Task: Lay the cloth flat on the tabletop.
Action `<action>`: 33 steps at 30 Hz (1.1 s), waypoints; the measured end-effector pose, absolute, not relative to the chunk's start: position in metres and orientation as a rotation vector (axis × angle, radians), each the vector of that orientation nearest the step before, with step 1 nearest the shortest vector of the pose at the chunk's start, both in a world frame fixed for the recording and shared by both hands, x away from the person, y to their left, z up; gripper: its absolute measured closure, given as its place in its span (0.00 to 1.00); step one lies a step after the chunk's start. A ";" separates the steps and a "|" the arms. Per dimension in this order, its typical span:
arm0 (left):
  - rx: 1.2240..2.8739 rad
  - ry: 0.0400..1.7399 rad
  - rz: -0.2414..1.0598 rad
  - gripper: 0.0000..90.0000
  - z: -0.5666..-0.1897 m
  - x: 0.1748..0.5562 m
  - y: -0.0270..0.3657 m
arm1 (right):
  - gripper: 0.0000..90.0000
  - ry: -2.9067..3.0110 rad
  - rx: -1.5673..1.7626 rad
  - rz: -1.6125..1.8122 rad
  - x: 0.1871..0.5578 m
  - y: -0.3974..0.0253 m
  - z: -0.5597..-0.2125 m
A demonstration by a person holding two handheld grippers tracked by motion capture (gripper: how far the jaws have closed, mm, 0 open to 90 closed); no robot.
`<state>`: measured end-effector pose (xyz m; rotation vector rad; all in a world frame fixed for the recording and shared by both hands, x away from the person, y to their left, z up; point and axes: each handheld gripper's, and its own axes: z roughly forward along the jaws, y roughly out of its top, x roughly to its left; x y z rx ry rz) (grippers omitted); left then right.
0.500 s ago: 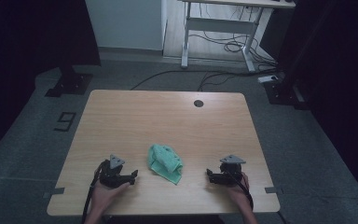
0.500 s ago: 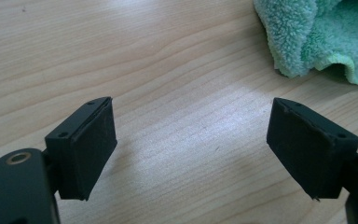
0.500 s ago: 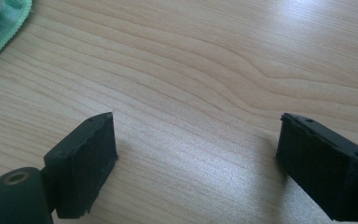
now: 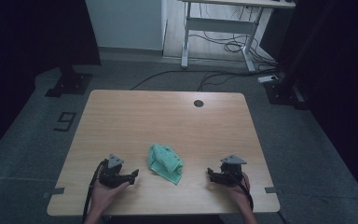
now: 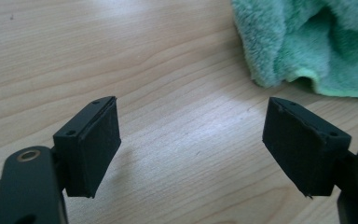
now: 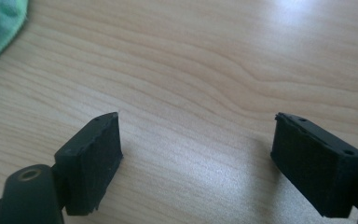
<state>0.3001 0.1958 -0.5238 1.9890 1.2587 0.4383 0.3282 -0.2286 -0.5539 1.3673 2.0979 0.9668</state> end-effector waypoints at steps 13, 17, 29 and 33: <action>1.989 1.222 0.439 0.26 -0.520 0.297 0.187 | 0.23 2.088 1.334 1.090 0.324 -0.221 -0.545; 1.994 1.213 0.440 0.29 -0.521 0.297 0.182 | 0.25 2.101 1.309 1.108 0.322 -0.217 -0.542; 2.013 1.189 0.435 0.34 -0.519 0.300 0.174 | 0.30 2.145 1.243 1.186 0.318 -0.199 -0.534; 2.003 1.183 0.435 0.35 -0.517 0.302 0.173 | 0.29 2.159 1.200 1.203 0.317 -0.188 -0.529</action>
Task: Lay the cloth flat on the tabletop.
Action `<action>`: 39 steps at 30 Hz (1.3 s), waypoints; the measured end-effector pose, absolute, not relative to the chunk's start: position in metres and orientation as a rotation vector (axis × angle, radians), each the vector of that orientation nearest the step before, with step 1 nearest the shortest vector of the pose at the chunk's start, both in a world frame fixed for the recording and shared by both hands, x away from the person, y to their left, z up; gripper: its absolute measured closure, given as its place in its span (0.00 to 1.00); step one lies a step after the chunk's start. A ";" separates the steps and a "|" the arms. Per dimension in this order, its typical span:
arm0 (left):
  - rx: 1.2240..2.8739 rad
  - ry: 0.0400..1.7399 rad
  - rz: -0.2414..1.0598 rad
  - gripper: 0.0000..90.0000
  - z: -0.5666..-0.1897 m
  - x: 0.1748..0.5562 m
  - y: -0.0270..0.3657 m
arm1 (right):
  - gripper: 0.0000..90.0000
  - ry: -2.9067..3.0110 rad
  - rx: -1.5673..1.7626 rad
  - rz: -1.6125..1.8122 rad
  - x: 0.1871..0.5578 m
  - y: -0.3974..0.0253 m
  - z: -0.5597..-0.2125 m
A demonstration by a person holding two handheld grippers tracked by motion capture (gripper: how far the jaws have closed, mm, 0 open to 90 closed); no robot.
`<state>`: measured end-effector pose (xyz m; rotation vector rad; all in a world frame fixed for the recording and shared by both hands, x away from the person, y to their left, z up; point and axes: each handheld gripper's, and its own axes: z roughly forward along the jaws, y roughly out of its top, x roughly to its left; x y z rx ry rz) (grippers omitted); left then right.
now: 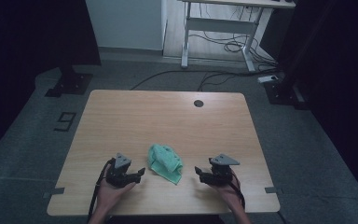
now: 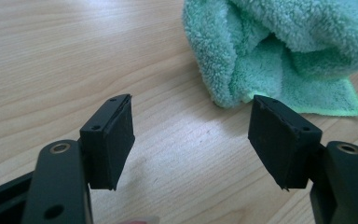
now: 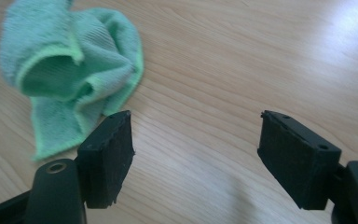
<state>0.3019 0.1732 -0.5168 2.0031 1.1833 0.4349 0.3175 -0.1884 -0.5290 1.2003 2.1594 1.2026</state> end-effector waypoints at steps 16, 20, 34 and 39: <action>2.019 1.153 0.432 0.39 -0.515 0.319 0.157 | 0.28 2.195 1.112 1.289 0.320 -0.156 -0.510; 2.029 1.145 0.425 0.40 -0.516 0.329 0.149 | 0.28 2.208 1.084 1.319 0.321 -0.146 -0.504; 2.022 1.153 0.399 0.46 -0.522 0.335 0.147 | 0.27 2.294 0.983 1.323 0.325 -0.103 -0.506; 2.014 1.152 0.383 0.48 -0.524 0.336 0.146 | 0.28 2.320 0.975 1.290 0.329 -0.094 -0.513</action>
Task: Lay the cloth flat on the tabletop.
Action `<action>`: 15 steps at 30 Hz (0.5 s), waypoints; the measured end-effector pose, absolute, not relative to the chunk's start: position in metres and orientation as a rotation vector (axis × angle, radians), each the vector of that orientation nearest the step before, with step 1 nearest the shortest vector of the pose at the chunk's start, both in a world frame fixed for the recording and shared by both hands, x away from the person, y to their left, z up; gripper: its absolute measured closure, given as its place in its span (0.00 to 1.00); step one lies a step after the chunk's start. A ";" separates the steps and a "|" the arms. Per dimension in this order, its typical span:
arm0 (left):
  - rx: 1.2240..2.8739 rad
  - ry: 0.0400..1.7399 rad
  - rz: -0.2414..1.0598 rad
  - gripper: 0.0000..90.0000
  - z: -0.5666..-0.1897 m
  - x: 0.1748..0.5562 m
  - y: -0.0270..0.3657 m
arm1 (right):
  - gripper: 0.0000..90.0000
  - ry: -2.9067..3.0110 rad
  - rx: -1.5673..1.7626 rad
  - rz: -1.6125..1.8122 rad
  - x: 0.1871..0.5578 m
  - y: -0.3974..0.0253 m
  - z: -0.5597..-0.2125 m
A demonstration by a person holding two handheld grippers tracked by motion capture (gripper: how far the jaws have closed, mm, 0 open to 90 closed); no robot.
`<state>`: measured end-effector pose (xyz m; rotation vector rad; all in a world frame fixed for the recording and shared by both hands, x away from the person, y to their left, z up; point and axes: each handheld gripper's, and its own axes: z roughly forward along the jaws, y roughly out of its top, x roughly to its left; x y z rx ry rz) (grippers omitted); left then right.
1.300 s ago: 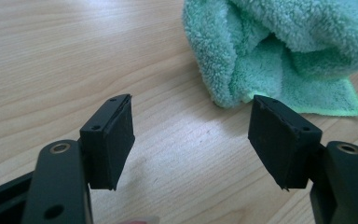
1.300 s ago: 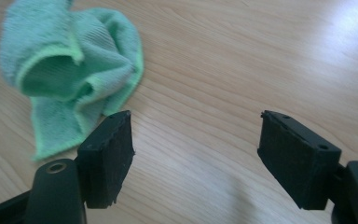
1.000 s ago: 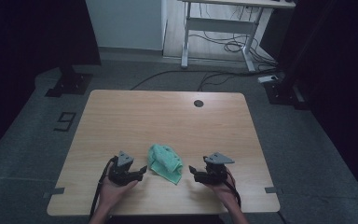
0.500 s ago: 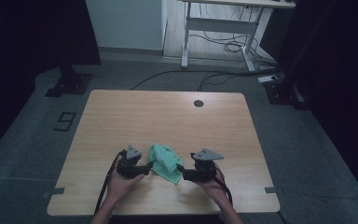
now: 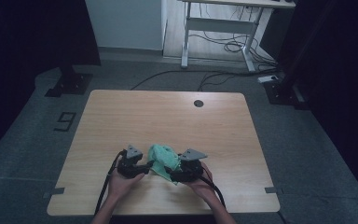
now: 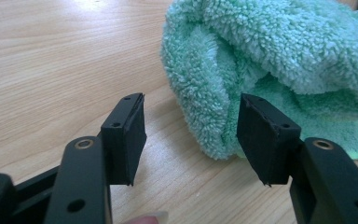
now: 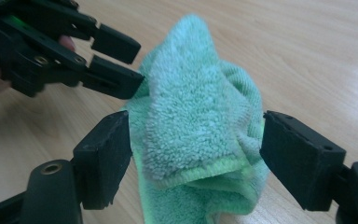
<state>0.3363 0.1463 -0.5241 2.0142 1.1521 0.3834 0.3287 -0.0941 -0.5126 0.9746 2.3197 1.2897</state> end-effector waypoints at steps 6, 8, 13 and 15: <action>2.031 1.146 0.368 0.52 -0.531 0.338 0.142 | 0.52 2.335 0.990 1.247 0.335 -0.096 -0.527; 2.034 1.144 0.360 0.57 -0.533 0.339 0.141 | 0.59 2.347 0.987 1.246 0.335 -0.097 -0.529; 2.037 1.142 0.336 0.69 -0.537 0.340 0.140 | 0.72 2.357 0.983 1.248 0.335 -0.099 -0.531; 2.032 1.134 0.331 0.75 -0.537 0.340 0.140 | 0.76 2.360 0.973 1.250 0.334 -0.100 -0.531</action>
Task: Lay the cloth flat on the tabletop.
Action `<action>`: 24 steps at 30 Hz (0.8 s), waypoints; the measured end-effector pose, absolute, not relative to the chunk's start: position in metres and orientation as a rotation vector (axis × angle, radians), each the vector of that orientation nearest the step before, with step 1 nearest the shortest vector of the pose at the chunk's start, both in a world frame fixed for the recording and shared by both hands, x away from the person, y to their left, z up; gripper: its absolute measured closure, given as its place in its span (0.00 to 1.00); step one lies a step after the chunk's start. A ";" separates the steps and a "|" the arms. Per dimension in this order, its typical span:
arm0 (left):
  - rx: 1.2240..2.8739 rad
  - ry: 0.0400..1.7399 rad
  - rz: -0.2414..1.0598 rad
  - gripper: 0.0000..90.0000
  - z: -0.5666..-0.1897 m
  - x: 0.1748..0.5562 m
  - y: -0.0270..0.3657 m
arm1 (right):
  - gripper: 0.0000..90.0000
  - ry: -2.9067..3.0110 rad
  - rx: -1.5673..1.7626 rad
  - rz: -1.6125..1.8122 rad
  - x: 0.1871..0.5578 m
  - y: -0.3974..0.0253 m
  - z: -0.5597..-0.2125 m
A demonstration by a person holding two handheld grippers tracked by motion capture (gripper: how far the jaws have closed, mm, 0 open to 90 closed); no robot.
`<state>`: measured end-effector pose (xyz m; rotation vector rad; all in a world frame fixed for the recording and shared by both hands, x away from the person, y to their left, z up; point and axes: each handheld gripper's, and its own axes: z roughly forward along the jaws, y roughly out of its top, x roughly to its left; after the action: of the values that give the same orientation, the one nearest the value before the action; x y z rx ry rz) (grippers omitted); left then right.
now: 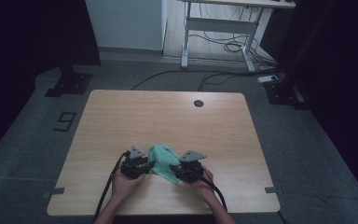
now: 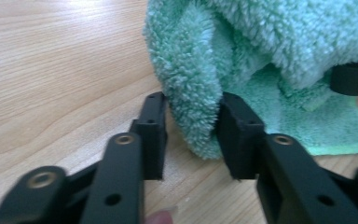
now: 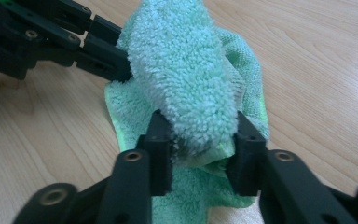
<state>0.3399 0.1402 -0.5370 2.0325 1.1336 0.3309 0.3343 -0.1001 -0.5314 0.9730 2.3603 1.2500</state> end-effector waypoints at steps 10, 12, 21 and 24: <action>2.022 1.090 0.316 0.95 -0.535 0.336 0.142 | 0.93 2.330 0.965 1.276 0.331 -0.112 -0.528; 2.018 1.080 0.316 0.95 -0.533 0.334 0.142 | 0.94 2.328 0.968 1.281 0.331 -0.115 -0.527; 1.986 1.027 0.328 0.96 -0.517 0.325 0.144 | 0.95 2.279 0.961 1.341 0.326 -0.135 -0.513; 1.987 1.008 0.346 0.96 -0.512 0.321 0.143 | 0.95 2.266 0.956 1.348 0.325 -0.140 -0.509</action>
<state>0.3214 0.1433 -0.5117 1.9866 1.0079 0.3457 0.3249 -0.1399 -0.5090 0.9565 2.2661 1.3484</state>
